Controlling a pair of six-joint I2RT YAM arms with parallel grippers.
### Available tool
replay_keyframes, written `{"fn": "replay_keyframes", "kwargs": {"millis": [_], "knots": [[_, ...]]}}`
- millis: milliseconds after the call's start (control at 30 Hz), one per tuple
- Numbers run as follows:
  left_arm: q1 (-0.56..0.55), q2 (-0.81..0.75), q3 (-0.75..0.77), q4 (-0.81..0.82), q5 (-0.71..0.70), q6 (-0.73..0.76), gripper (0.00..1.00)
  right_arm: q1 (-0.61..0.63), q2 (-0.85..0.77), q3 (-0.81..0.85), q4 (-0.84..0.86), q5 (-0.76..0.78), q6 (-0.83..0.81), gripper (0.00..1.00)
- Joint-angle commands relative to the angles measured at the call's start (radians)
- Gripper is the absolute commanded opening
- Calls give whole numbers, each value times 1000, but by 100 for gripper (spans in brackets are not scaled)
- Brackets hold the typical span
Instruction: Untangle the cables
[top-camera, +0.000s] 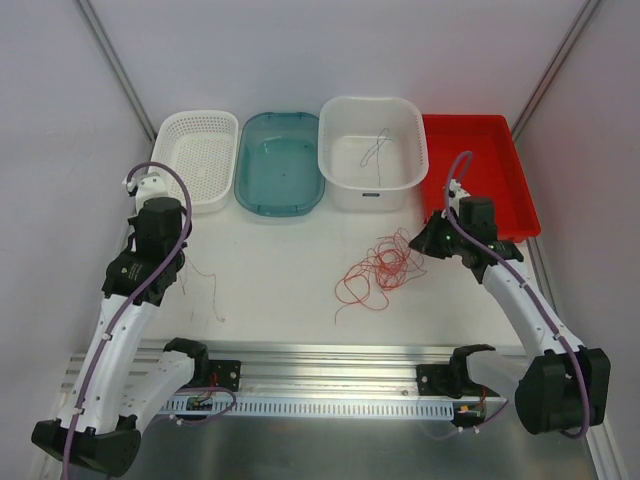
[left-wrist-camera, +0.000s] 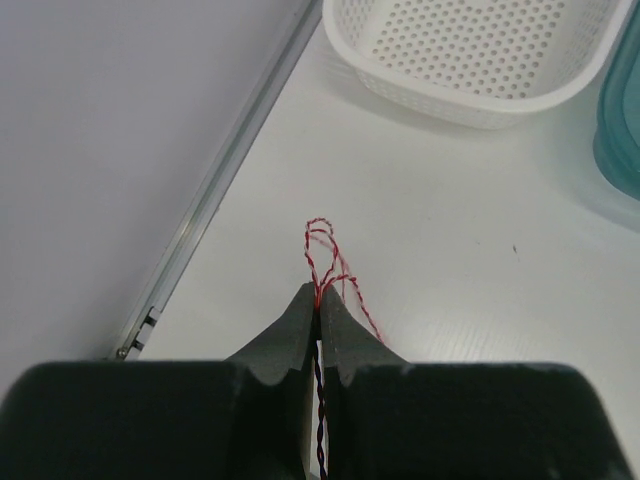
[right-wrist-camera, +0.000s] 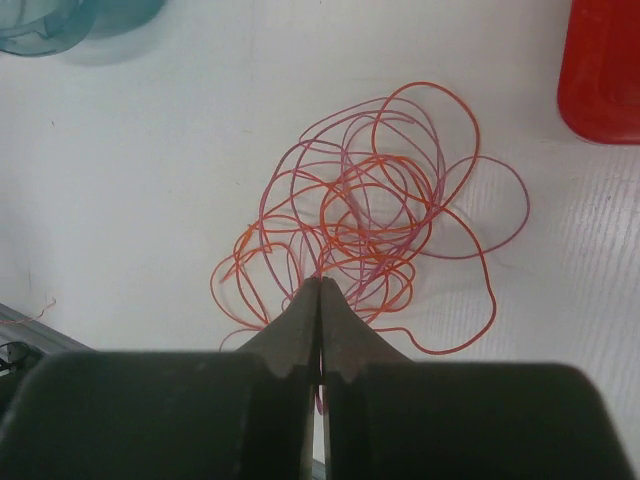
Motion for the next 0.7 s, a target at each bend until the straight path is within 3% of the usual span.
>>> {"fn": "replay_keyframes", "kwargs": {"millis": [0,167,267,367,400,500,667], "knots": [[14,-15,41,-1,68,-6,0,-26,-14,3,-21,-19,36,1],[13,4,107,10,263,-36,0,41,12,32,-62,-55,-27,1],[11,42,170,19,331,-43,0,93,29,40,-73,-51,-41,9],[13,97,248,28,366,-37,0,131,36,43,-75,-45,-53,34],[13,114,270,31,370,-33,0,141,36,45,-76,-42,-62,46],[13,197,366,48,367,10,0,171,29,49,-81,-36,-82,63],[13,358,557,93,291,134,0,210,5,49,-93,-28,-100,76]]}}
